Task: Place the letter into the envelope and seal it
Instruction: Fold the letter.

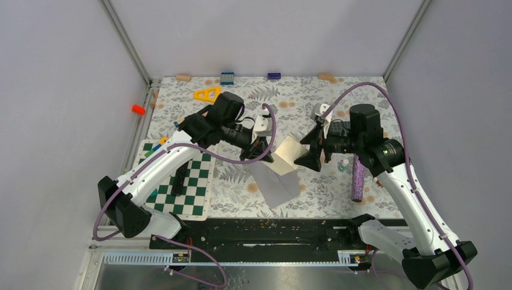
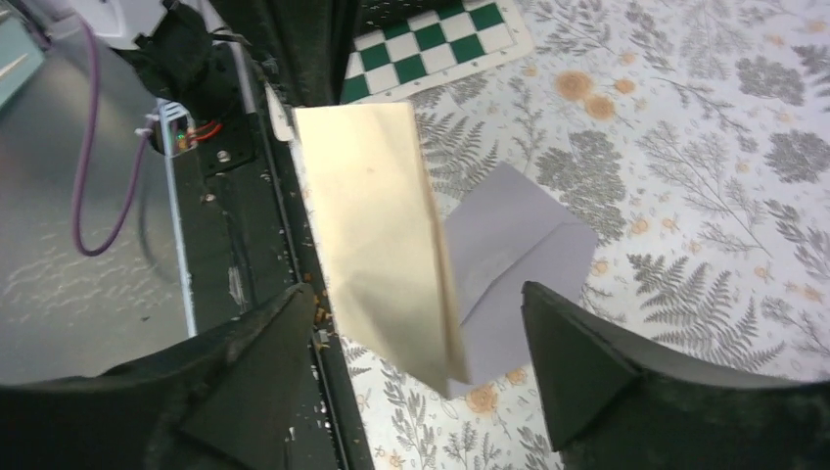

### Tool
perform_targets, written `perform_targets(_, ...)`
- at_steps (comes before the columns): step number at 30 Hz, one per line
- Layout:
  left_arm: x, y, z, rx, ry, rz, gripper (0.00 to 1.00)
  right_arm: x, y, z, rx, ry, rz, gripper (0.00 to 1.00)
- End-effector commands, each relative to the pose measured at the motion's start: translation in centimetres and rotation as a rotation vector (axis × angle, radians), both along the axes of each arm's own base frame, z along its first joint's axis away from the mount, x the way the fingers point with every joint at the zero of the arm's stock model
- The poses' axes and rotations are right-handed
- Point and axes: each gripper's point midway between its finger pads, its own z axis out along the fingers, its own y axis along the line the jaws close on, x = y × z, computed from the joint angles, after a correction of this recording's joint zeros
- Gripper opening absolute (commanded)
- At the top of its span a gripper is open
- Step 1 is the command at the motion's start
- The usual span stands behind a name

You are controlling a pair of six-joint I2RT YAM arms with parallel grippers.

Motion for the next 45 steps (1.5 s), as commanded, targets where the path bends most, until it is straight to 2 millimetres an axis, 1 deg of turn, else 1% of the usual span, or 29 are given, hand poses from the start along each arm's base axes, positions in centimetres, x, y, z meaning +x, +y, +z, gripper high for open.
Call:
perform_targets(1, -0.8, 0.2, 1.7, -0.062, -0.024, -0.021, 0.0, 2.4, -1.3, 1.3, -0.041, -0.136, -0.113, 0.92)
perform_targets(3, -0.4, 0.1, 1.3, -0.053, -0.026, -0.002, 0.0, 2.4, -2.0, 2.1, -0.05, -0.209, -0.147, 0.98)
perform_targets(4, -0.2, 0.1, 1.1, -0.049, -0.02, 0.011, 0.0, 2.3, -2.3, 2.3, -0.049, -0.242, -0.158, 0.99)
perform_targets(8, 1.0, -0.4, 0.3, -0.026, -0.004, 0.072, 0.0, 1.3, -3.2, 3.7, -0.029, -0.367, -0.175, 1.0)
perform_targets(10, 1.4, -0.5, 0.0, -0.014, 0.005, 0.086, 0.0, 1.0, -3.6, 4.3, -0.025, -0.405, -0.192, 1.0)
perform_targets(12, 1.7, -0.7, 0.0, -0.01, 0.015, 0.097, 0.0, 0.7, -3.5, 4.4, -0.02, -0.415, -0.18, 1.0)
perform_targets(16, 2.5, -1.1, 0.2, -0.012, 0.02, 0.14, 0.0, -0.7, -1.9, 3.1, 0.018, -0.35, -0.061, 1.0)
perform_targets(18, 2.8, -1.2, 0.3, -0.013, 0.026, 0.153, 0.0, -0.7, -1.2, 2.3, 0.013, -0.319, -0.035, 1.0)
perform_targets(24, 2.6, -1.5, 0.3, -0.018, 0.052, 0.143, 0.0, 1.0, 0.8, -0.5, -0.072, -0.284, -0.032, 1.0)
perform_targets(26, 2.4, -1.5, 0.3, -0.022, 0.056, 0.133, 0.0, 1.9, 1.1, -1.1, -0.096, -0.285, -0.059, 1.0)
perform_targets(29, 2.0, -1.4, 0.2, -0.026, 0.057, 0.115, 0.0, 3.3, 1.1, -1.4, -0.11, -0.287, -0.115, 1.0)
perform_targets(31, 1.9, -1.4, -0.1, -0.024, 0.056, 0.109, 0.0, 3.4, 1.1, -1.5, -0.111, -0.29, -0.117, 1.0)
perform_targets(37, 1.7, -1.6, -0.5, -0.013, 0.058, 0.086, 0.0, 2.9, 1.8, -2.6, -0.107, -0.267, -0.076, 0.99)
perform_targets(42, 1.7, -1.8, -0.3, -0.015, 0.056, 0.082, 0.0, 1.2, 2.8, -3.8, -0.128, -0.239, 0.03, 0.93)
perform_targets(45, 1.7, -1.7, -0.2, -0.016, 0.051, 0.087, 0.0, 1.0, 3.0, -4.0, -0.132, -0.241, 0.043, 0.91)
